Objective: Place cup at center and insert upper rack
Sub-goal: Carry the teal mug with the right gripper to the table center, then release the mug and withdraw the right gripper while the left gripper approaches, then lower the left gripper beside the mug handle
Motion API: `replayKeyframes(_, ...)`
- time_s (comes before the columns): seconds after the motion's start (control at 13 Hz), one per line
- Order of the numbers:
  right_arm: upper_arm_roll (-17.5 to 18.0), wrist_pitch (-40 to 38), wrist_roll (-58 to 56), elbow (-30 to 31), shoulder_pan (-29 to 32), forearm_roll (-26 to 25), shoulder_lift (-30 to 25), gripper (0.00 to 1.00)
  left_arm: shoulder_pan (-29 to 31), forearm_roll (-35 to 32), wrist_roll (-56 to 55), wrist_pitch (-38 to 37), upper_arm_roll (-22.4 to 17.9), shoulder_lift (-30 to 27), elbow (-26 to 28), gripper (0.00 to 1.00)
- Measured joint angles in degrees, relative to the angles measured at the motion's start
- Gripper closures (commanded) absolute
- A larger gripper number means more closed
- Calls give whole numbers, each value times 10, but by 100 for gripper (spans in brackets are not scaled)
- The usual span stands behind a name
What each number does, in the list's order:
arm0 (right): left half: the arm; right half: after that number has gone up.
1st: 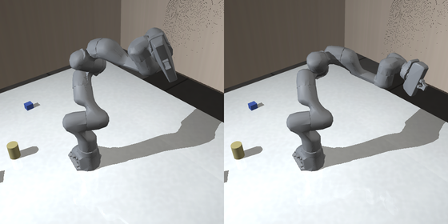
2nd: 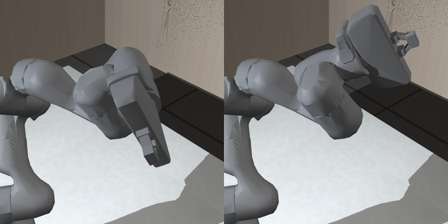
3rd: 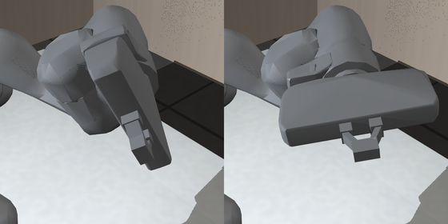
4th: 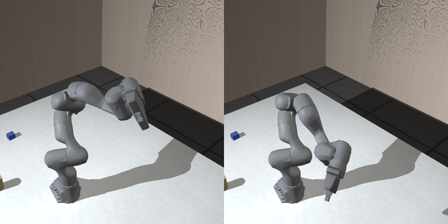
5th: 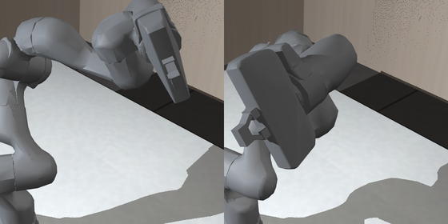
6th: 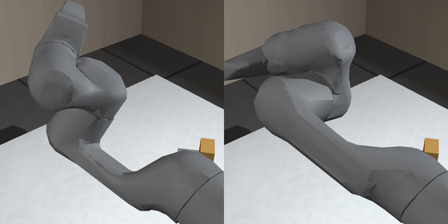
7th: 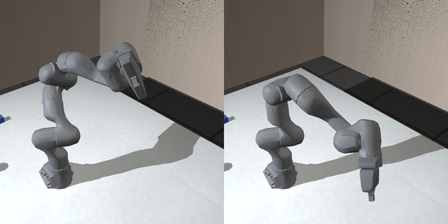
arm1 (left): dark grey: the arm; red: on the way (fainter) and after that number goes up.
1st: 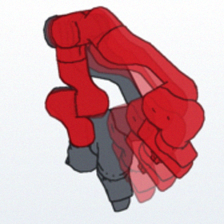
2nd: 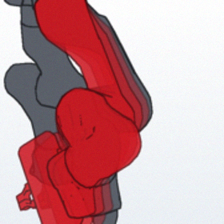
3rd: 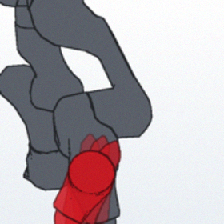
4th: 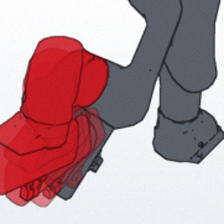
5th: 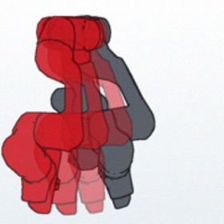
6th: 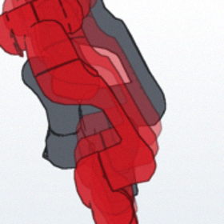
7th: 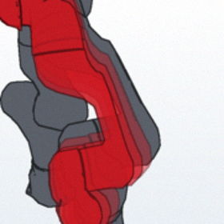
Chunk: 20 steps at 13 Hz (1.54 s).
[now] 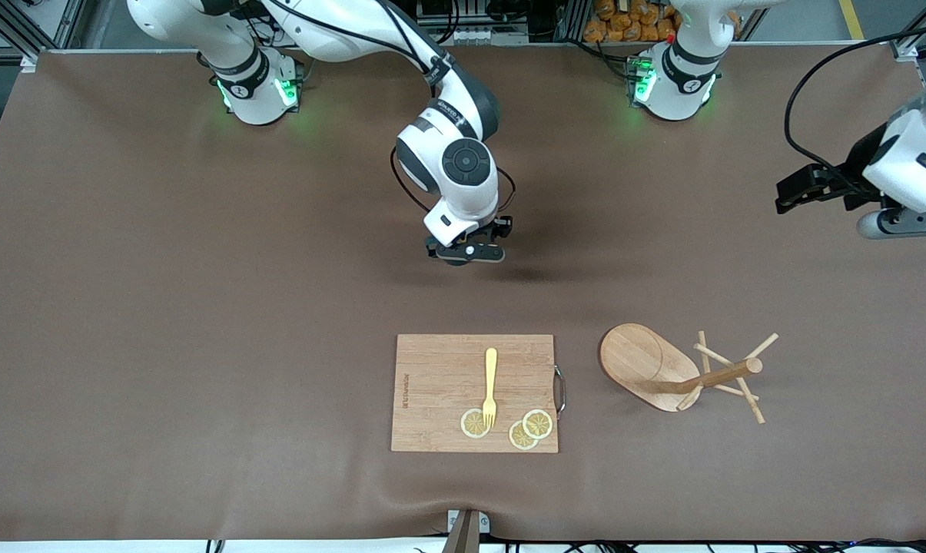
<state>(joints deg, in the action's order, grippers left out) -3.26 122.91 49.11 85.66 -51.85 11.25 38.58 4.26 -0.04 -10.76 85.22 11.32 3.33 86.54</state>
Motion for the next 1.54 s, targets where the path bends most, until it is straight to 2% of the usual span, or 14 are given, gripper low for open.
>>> replayKeyframes(0.15, -2, -31, -12, -18, 13, 0, -13, 2, 0, 0, -46, 0, 20, 0, -4, 0)
replayKeyframes(0.31, -5, -103, -50, -38, 48, 0, -50, 0, -2, 0, -100, 0, 43, 0, -5, 0)
replayKeyframes(0.77, -12, -268, -262, -52, 240, -2, -221, 0, -29, 0, -229, 49, 94, 17, -4, 0)
replayKeyframes(1.0, -12, -331, -357, -50, 332, -7, -267, 0, -74, 0, -301, 104, 97, 37, -4, 0)
replayKeyframes(1.23, -12, -354, -445, -49, 388, -45, -285, 0, -122, -20, -371, 136, 98, 55, -4, 0)
replayKeyframes(1.54, -12, -372, -540, -49, 462, -53, -295, 0, -229, -113, -504, 184, 101, 98, -4, 0)
